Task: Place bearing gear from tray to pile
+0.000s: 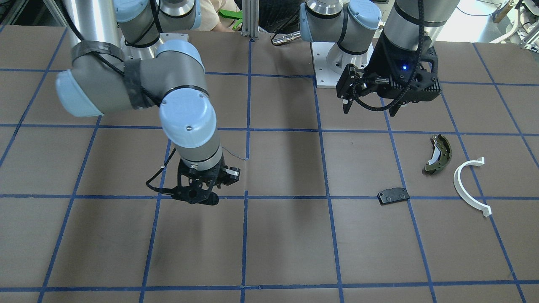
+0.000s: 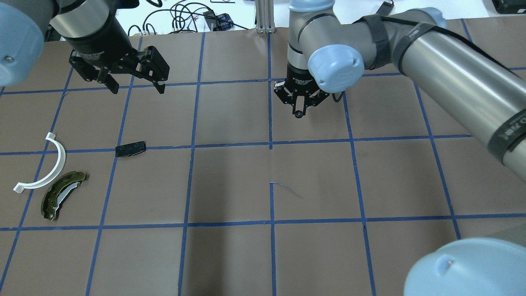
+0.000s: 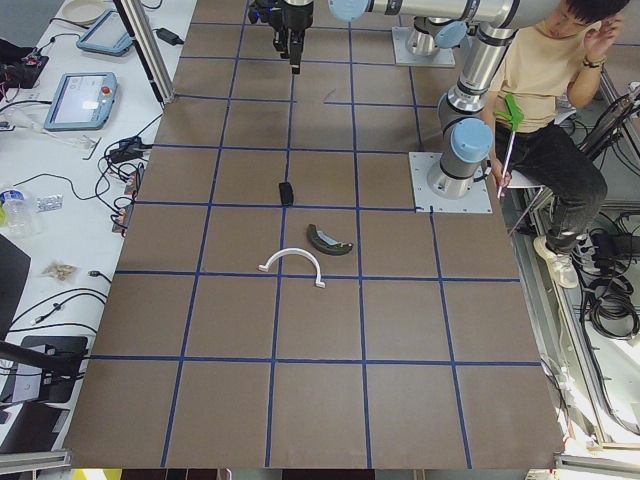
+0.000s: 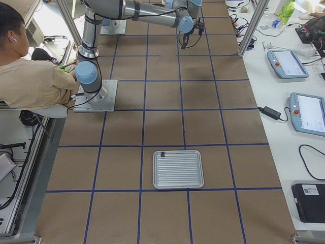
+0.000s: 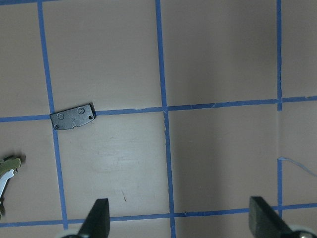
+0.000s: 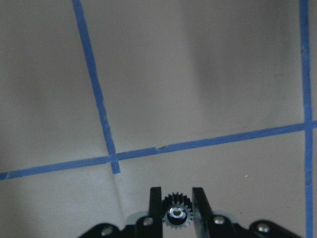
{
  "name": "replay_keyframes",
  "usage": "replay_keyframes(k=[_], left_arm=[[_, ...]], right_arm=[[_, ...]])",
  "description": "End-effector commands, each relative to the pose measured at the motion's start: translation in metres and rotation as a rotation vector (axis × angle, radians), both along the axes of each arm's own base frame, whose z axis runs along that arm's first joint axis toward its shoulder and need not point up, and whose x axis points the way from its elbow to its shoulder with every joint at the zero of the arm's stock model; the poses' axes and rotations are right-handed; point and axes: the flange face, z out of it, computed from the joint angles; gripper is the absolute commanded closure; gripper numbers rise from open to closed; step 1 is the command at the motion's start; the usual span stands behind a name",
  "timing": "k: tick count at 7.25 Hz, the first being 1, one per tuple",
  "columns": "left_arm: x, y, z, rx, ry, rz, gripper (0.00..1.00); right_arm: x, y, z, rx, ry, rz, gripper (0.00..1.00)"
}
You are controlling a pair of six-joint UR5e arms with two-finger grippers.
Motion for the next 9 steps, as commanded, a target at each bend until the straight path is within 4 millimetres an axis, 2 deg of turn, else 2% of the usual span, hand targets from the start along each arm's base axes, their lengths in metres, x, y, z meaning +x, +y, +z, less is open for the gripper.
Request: replay_keyframes(k=[1, 2, 3, 4, 5, 6, 7, 8, 9], left_arm=[[0.0, 0.0, 0.0, -0.001, 0.0, 0.0, 0.0], [0.0, 0.0, 0.0, 0.001, 0.0, 0.0, 0.0], [0.0, 0.001, -0.001, 0.003, 0.001, 0.0, 0.0], [0.0, 0.001, -0.001, 0.003, 0.004, 0.0, 0.0], [0.0, 0.001, -0.001, 0.003, 0.005, 0.0, 0.0], [0.0, 0.003, -0.001, 0.003, 0.001, 0.0, 0.0], [0.0, 0.002, -0.002, 0.003, 0.0, 0.0, 0.0], [0.0, 0.003, -0.003, 0.004, 0.0, 0.0, 0.0], [-0.001, 0.001, -0.01, 0.019, 0.0, -0.002, 0.0]], right_arm=[[0.055, 0.045, -0.046, -0.026, -0.001, 0.0, 1.0], [0.065, 0.053, -0.071, -0.027, -0.002, 0.012, 1.0], [0.071, 0.058, -0.08, -0.017, -0.02, 0.019, 1.0], [0.087, 0.076, -0.09, 0.008, -0.035, 0.049, 1.0], [0.089, 0.083, -0.098, 0.023, -0.027, 0.058, 0.94], [0.088, 0.087, -0.103, 0.034, -0.021, 0.062, 0.61], [0.088, 0.087, -0.104, 0.021, -0.026, 0.066, 0.38], [0.09, 0.083, -0.1, -0.028, -0.051, 0.065, 0.05], [0.088, 0.075, -0.089, -0.055, -0.064, 0.067, 0.0]])
